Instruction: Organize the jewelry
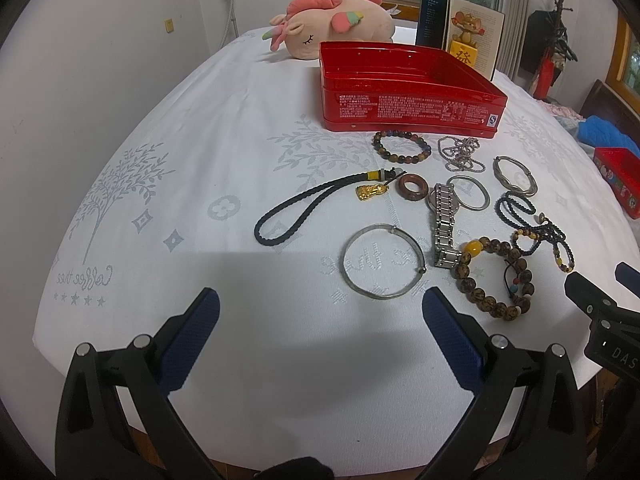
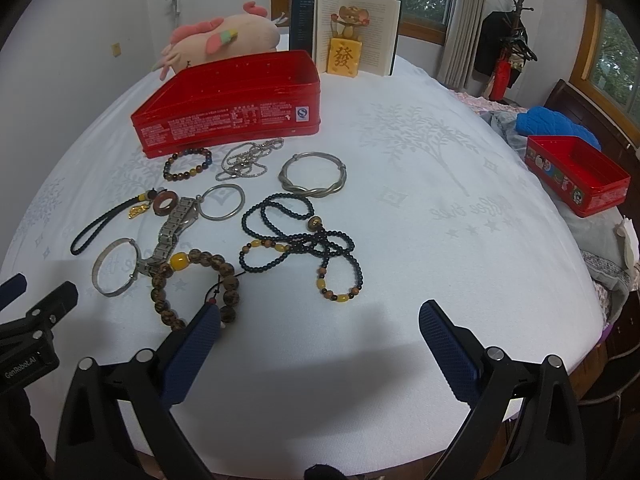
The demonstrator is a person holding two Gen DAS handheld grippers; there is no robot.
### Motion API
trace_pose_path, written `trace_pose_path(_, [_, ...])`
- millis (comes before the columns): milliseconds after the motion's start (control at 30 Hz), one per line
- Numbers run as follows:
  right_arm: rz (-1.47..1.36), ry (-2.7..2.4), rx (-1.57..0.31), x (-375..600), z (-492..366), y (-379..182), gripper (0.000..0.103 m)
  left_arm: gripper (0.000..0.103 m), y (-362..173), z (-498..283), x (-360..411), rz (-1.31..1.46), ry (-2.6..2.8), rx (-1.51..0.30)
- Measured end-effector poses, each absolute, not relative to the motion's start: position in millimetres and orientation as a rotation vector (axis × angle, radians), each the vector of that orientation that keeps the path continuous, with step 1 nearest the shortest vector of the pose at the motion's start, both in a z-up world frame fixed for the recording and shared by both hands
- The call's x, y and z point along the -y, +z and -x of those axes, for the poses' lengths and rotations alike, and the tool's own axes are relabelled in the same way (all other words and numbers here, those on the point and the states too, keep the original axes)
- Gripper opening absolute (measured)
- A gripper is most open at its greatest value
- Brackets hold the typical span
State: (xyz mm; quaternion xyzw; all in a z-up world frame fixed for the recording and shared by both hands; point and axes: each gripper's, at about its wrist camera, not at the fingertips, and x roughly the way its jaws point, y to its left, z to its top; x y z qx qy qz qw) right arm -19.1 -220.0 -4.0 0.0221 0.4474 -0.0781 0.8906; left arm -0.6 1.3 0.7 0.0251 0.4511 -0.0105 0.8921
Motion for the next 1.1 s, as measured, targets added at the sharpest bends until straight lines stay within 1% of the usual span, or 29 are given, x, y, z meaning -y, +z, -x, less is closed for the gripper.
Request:
trace_pose_path(333, [-0.054, -0.137, -0.918, 217.4, 16.1, -2.1, 0.099, 0.1, 1.6, 0.7, -1.0, -0.039, -0.05, -0.932])
trace_pose_path(600, [-0.123, -0.023, -0.918, 234.3, 7.3, 2.9, 0.099, 0.1, 2.1, -5.2, -6.0, 0.027, -0.132, -0.919])
trace_pose_path(867, [-0.216, 0.104, -0.944, 255.8, -12.6, 4.7, 0.099, 0.1, 10.3, -39.5, -16.7, 0.044, -0.161, -0.949])
trace_pose_path(1100, [-0.145, 0.113, -0.926, 256.4, -34.9, 13.2, 0.099, 0.099, 15.0, -91.0, -8.9, 0.033, -0.22, -1.014])
